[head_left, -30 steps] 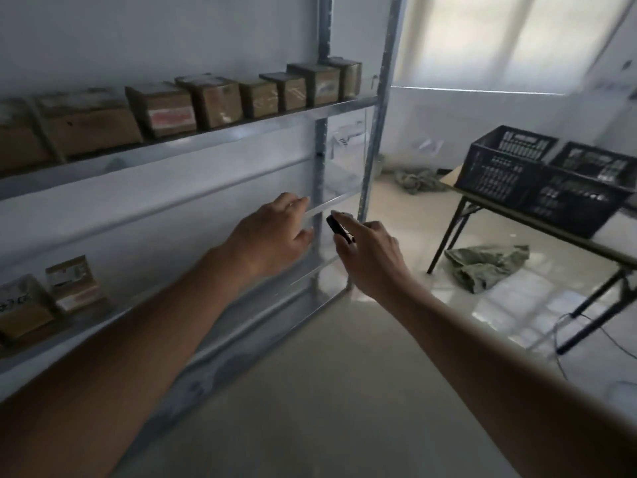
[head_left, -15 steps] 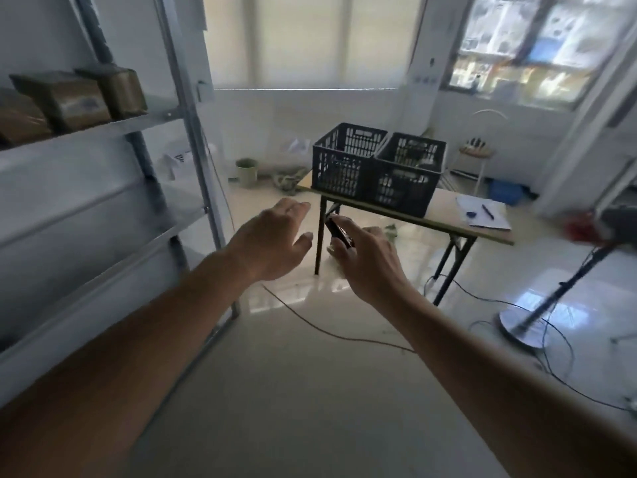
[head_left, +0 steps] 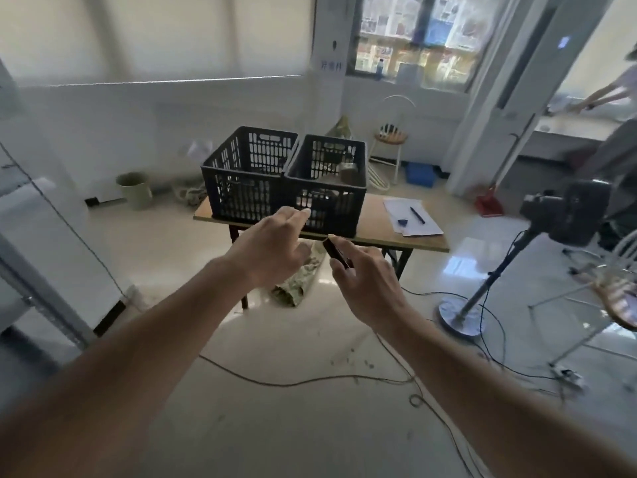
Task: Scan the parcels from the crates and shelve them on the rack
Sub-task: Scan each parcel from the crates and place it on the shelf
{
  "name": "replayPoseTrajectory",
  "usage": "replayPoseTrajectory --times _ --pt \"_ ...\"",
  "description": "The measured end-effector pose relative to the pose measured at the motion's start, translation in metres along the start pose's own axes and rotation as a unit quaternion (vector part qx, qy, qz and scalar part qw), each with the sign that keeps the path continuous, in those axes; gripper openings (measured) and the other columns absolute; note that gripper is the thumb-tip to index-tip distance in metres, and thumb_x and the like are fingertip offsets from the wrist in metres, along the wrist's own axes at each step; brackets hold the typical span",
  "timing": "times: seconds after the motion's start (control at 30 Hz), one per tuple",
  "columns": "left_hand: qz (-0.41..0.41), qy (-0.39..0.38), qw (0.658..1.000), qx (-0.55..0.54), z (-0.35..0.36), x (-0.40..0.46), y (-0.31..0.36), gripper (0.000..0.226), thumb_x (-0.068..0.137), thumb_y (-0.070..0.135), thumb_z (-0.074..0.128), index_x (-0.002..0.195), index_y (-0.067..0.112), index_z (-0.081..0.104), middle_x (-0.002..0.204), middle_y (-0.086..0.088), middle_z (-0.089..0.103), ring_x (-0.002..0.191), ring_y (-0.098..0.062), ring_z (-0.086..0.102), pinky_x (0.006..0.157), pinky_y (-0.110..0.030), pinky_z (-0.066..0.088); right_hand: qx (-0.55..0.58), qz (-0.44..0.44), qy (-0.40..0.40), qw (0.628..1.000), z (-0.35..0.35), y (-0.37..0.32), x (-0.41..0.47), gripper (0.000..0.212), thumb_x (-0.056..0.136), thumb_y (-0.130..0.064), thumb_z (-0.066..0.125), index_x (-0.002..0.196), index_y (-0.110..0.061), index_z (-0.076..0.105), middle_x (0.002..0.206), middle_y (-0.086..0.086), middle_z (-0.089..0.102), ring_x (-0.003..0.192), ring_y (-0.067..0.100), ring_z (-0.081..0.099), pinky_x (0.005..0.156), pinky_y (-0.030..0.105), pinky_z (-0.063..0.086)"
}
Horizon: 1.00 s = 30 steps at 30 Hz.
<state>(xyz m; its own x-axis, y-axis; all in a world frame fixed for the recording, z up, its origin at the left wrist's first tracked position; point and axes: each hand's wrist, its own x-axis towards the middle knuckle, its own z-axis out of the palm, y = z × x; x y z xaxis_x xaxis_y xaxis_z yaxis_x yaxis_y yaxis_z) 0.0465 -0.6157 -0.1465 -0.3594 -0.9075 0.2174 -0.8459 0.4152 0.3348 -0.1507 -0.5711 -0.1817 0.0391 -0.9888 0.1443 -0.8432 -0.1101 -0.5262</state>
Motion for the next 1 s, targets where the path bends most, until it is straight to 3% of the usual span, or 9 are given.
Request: replayPoseTrajectory --times 0.3,0.63,1.0 --pt "0.010 -0.055 0.998 0.016 0.050 0.175 -0.042 0.064 0.107 0.041 0.051 0.163 0.015 0.034 0.162 -0.001 0.041 0.144 -0.023 0.047 0.115 -0.042 0.045 0.016 0.038 0.010 0.999 0.003 0.073 0.170 0.052 0.109 -0.050 0.046 0.161 -0.047 0.039 0.133 0.016 0.059 0.119 0.039 0.061 0.100 0.052 0.054" --pt "-0.053 -0.088 0.994 0.039 0.124 0.376 -0.086 0.062 0.107 0.044 0.048 0.162 0.018 0.037 0.163 0.002 0.040 0.146 -0.022 0.044 0.118 -0.042 0.042 0.054 0.027 -0.034 0.998 0.018 0.173 0.379 0.052 0.110 -0.046 0.048 0.162 -0.040 0.042 0.131 0.018 0.060 0.118 0.039 0.061 0.103 0.050 0.051" --pt "-0.074 -0.136 0.987 0.031 0.168 0.543 -0.164 0.055 0.108 0.043 0.048 0.157 0.017 0.047 0.162 0.003 0.040 0.143 -0.021 0.047 0.115 -0.039 0.042 0.068 0.044 -0.056 0.995 0.058 0.210 0.557 0.051 0.110 -0.049 0.048 0.160 -0.041 0.041 0.134 0.013 0.058 0.120 0.033 0.060 0.102 0.051 0.053"
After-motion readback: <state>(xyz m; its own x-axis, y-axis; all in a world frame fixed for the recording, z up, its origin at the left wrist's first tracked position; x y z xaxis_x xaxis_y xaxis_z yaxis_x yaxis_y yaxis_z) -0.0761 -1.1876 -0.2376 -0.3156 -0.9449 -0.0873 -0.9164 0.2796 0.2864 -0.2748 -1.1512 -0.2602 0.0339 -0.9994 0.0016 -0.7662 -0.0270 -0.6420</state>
